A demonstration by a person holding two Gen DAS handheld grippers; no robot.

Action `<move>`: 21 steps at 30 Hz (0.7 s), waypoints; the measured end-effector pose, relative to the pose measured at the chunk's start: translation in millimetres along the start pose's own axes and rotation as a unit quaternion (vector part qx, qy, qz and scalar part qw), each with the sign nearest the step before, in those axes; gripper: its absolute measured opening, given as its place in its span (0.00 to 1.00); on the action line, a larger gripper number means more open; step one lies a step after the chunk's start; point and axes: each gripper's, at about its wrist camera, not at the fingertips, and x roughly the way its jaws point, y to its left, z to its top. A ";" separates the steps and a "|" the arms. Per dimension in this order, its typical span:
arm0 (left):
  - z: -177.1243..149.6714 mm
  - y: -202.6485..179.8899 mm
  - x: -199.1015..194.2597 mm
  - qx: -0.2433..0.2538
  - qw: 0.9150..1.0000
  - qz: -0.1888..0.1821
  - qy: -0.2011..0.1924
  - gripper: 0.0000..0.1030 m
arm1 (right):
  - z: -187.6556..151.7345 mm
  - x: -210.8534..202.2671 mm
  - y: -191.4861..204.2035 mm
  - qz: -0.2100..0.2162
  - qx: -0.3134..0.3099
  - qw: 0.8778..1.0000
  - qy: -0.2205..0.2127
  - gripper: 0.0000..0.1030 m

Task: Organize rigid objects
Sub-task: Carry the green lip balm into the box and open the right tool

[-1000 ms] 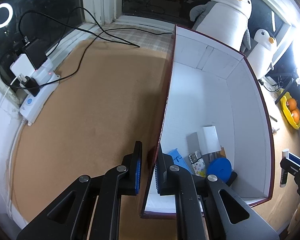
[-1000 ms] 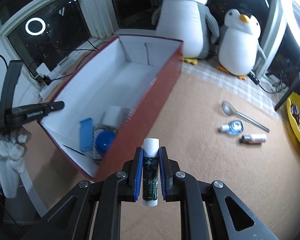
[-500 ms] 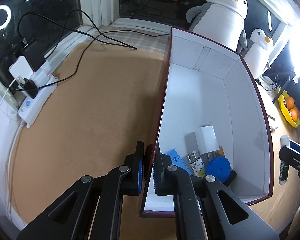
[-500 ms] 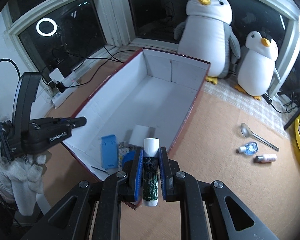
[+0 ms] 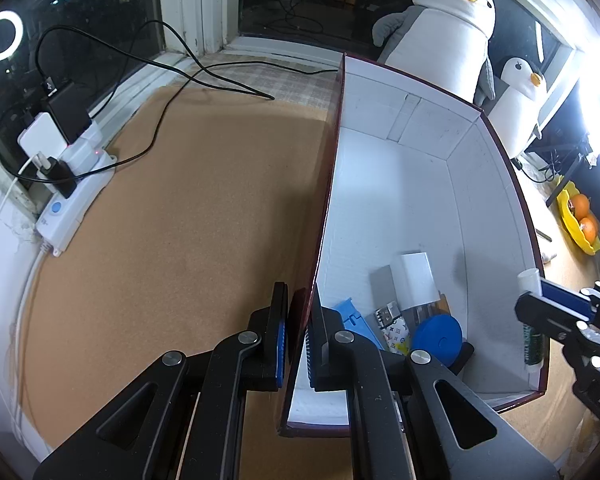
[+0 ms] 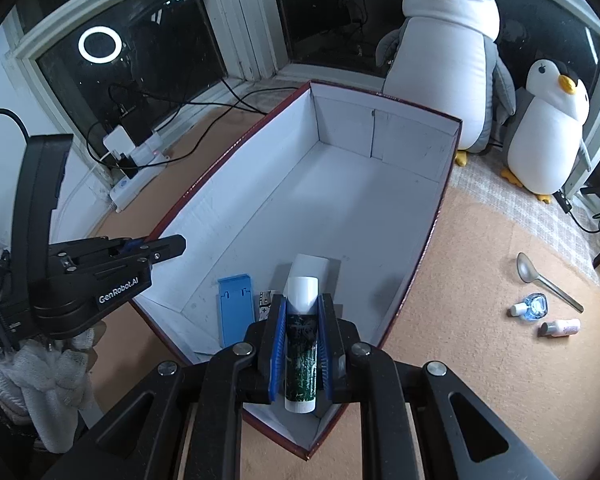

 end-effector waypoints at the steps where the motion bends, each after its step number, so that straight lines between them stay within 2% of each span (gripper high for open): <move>1: 0.0 0.1 0.0 0.000 1.000 0.000 0.000 0.06 | -0.4 2.6 0.4 0.000 -0.001 1.000 0.002 0.13; 7: 1.4 -0.3 1.0 0.000 1.000 0.003 0.002 0.06 | -1.2 8.9 2.6 0.004 -0.008 1.000 0.009 0.14; 8: 1.7 -0.4 1.4 -0.001 1.000 0.004 0.002 0.06 | -0.9 8.4 3.4 0.002 -0.009 1.000 0.006 0.18; 10: 1.9 -0.8 1.9 0.000 1.000 0.005 0.004 0.06 | -0.4 6.7 3.3 0.004 -0.009 1.000 0.002 0.37; 11: 1.7 -1.2 1.9 -0.001 1.000 0.006 0.004 0.06 | -0.2 5.4 2.6 0.004 -0.008 1.000 -0.003 0.39; 21: 1.1 -0.8 5.6 -0.002 1.000 0.013 0.014 0.06 | 1.7 -3.7 -10.6 0.015 0.011 1.000 -0.017 0.40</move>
